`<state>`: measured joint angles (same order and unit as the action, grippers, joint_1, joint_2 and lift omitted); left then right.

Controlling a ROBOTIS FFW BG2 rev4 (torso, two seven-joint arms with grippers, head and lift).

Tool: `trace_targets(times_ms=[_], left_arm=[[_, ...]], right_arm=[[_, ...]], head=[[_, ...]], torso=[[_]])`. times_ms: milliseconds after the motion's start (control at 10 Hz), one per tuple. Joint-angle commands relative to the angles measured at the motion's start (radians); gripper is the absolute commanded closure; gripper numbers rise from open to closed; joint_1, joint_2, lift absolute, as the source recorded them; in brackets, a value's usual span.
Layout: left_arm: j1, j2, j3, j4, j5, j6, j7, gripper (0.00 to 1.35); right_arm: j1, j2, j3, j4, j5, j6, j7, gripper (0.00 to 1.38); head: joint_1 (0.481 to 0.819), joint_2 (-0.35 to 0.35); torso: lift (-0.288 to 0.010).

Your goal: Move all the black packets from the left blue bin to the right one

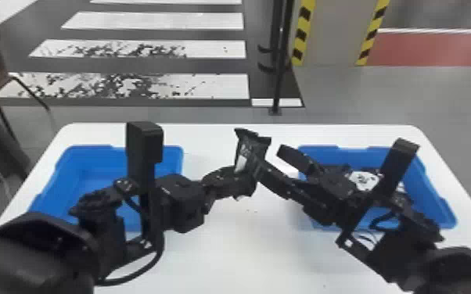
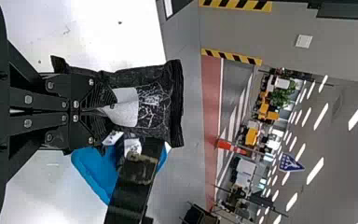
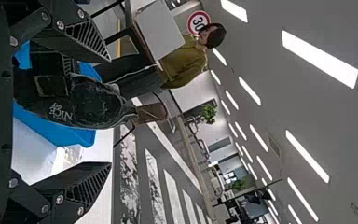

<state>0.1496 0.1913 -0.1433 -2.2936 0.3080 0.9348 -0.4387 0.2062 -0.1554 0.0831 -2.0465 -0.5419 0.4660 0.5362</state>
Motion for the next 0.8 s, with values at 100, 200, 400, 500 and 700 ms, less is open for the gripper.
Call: trace_targets(times_ms=[100, 200, 400, 500, 700], left_arm=[[-0.010, 0.002, -0.028, 0.000, 0.027, -0.002, 0.000, 1.21], [-0.010, 0.002, -0.030, 0.000, 0.029, 0.005, 0.000, 1.21], [-0.010, 0.002, -0.028, 0.000, 0.029, 0.008, 0.000, 1.21], [-0.010, 0.002, -0.024, 0.000, 0.031, 0.005, 0.000, 1.21], [-0.002, -0.001, -0.012, 0.000, 0.031, -0.019, 0.003, 1.21]], right_arm=[[-0.034, -0.001, 0.025, 0.040, -0.028, -0.010, -0.016, 0.26], [-0.042, -0.001, 0.031, 0.043, -0.036, -0.007, -0.018, 0.41], [-0.044, -0.001, 0.035, 0.050, -0.032, -0.034, -0.021, 1.30], [-0.044, -0.001, 0.035, 0.050, -0.036, -0.034, -0.021, 1.28], [-0.039, -0.001, 0.037, 0.052, -0.068, -0.037, -0.019, 1.28]], head=[[0.695, -0.019], [0.695, -0.025], [0.695, -0.023], [0.695, -0.024], [0.695, -0.022]], torso=[[-0.140], [-0.140], [-0.140], [-0.140], [-0.140]])
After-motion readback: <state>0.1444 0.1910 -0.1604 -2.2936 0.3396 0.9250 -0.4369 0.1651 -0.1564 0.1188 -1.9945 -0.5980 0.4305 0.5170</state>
